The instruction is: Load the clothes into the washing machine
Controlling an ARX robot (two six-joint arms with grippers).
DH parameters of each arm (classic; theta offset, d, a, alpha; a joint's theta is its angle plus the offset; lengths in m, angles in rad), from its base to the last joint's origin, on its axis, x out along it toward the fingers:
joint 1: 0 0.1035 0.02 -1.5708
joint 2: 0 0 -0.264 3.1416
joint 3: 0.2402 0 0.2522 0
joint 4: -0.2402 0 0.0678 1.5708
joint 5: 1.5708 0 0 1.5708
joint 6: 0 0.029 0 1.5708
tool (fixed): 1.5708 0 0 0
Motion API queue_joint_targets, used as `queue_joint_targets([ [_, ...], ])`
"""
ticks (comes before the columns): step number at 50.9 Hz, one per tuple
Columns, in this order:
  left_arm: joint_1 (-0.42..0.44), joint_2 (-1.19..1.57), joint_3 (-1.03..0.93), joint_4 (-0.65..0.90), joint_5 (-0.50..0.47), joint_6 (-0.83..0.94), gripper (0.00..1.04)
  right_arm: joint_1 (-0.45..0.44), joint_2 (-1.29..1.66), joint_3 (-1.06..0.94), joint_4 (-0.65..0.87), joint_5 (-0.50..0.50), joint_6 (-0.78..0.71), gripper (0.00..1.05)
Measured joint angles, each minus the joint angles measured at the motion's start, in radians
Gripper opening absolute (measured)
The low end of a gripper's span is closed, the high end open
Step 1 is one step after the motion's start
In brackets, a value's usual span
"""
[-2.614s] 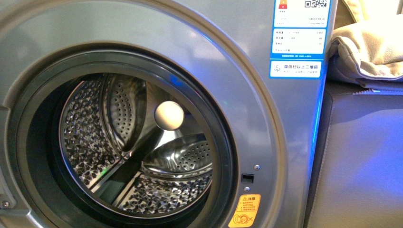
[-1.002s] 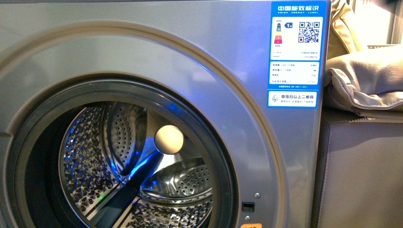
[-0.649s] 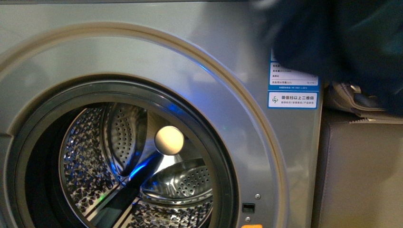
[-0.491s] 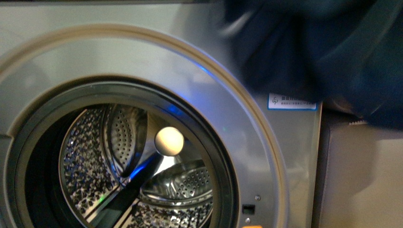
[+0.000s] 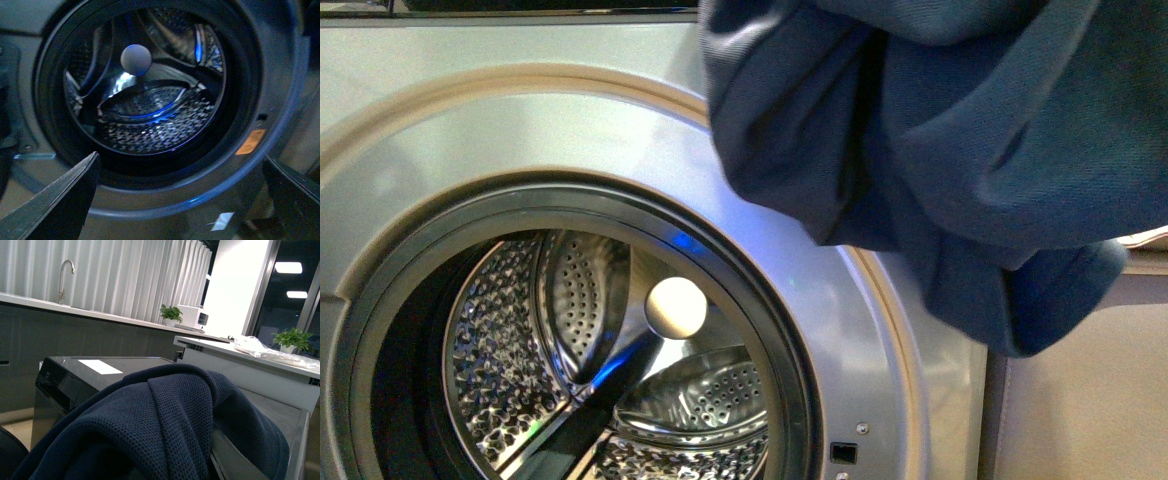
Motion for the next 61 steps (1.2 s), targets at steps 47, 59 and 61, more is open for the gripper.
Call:
queue_joint_targets([
  [47, -0.607, 0.850, 0.828, 0.372, 0.097, -0.068, 0.98, 0.000, -0.001, 0.000, 0.000, 0.001, 0.000, 0.07],
  [59, -0.763, 0.971, 0.925, 0.366, 0.000, 0.023, 0.98, 0.000, -0.001, 0.000, 0.000, 0.004, -0.001, 0.07],
  [61, -0.779, 0.981, 0.934, 0.368, -0.001, 0.026, 0.98, 0.000, -0.001, 0.000, 0.000, 0.004, -0.001, 0.07],
])
